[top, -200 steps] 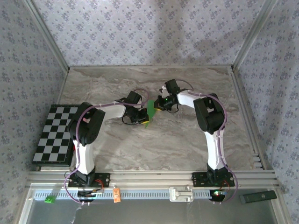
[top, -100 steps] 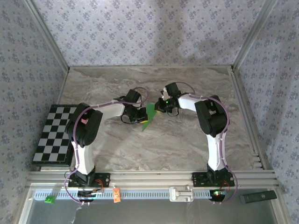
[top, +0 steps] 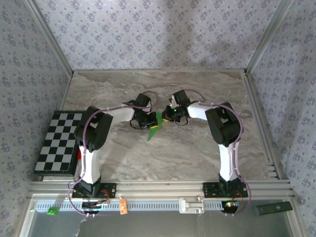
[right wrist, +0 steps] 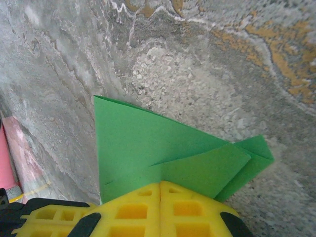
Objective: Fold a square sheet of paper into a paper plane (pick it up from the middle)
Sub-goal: Fold the wing for the fifth time at the center of the table, then turn over the paper plane at the center of the table.
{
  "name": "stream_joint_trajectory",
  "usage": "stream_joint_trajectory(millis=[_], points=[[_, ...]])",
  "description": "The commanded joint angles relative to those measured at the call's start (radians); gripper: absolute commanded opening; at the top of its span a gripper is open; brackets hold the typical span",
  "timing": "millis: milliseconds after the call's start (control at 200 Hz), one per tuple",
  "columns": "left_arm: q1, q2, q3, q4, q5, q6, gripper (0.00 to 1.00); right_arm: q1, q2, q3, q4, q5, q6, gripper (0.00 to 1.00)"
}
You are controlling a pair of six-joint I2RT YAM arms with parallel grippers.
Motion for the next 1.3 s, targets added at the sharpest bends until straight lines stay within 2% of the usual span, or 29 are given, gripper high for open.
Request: stream_joint_trajectory(millis=[0, 300, 520, 645, 755, 810, 880, 1179, 1294], points=[[-0.007, 0.044, -0.058, -0.094, -0.061, -0.012, 0.00, -0.064, 0.066, 0.009, -0.025, 0.052, -0.007, 0.05], [-0.006, 0.043, -0.097, -0.086, -0.052, -0.013, 0.00, -0.186, 0.123, 0.158, -0.047, 0.071, -0.014, 0.06], [0.001, 0.007, 0.030, -0.093, 0.008, 0.012, 0.01, -0.186, -0.009, 0.179, -0.128, 0.129, -0.088, 0.08], [0.028, -0.088, 0.089, -0.067, 0.030, 0.000, 0.14, -0.166, -0.114, 0.138, -0.200, 0.204, -0.104, 0.12], [0.071, -0.172, 0.091, -0.076, 0.017, 0.005, 0.26, -0.126, -0.175, 0.109, -0.284, 0.282, -0.095, 0.25], [0.099, -0.211, 0.065, -0.079, 0.006, 0.006, 0.30, -0.099, -0.200, 0.103, -0.324, 0.323, -0.086, 0.30], [0.141, -0.262, 0.010, -0.082, -0.027, 0.013, 0.39, -0.055, -0.213, 0.112, -0.389, 0.387, -0.066, 0.36], [0.268, -0.382, -0.172, -0.150, -0.212, 0.131, 0.76, 0.177, -0.112, 0.255, -0.614, 0.570, 0.066, 0.68], [0.292, -0.402, -0.213, -0.155, -0.240, 0.158, 0.85, 0.239, -0.043, 0.349, -0.677, 0.636, 0.089, 0.73]])
